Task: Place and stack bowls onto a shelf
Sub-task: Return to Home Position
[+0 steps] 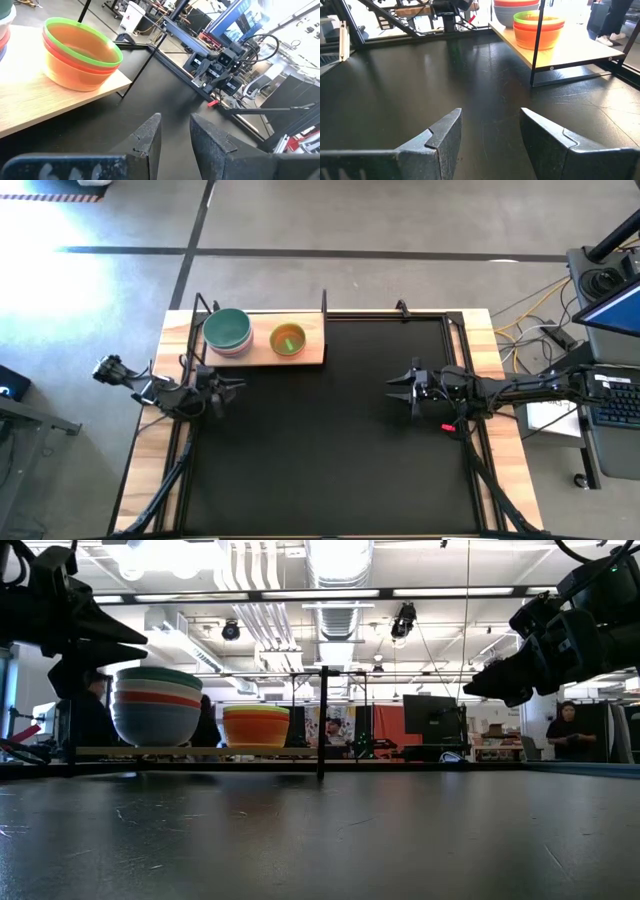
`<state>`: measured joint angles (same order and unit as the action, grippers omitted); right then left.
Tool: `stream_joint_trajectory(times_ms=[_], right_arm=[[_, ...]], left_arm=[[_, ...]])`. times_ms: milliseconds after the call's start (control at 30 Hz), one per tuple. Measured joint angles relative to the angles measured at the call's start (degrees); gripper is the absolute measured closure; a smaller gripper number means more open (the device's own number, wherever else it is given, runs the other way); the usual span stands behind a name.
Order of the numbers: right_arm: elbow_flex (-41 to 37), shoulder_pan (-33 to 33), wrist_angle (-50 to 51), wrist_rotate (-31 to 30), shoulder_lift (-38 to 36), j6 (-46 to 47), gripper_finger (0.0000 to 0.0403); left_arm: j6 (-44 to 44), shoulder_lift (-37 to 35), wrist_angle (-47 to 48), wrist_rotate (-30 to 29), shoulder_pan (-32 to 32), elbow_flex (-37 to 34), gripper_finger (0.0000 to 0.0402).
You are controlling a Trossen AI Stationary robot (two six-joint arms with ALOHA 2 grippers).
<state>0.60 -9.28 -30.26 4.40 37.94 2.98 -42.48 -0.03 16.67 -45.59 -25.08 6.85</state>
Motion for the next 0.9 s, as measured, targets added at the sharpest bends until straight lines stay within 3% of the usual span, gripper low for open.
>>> stream_joint_trajectory(times_ms=[900], right_arm=[[0.00, -0.01, -0.02, 0.00, -0.01, 0.00, 0.0216]], left_arm=[[0.00, 0.44, -1.06, 0.10, 0.07, -1.11, 0.0318]])
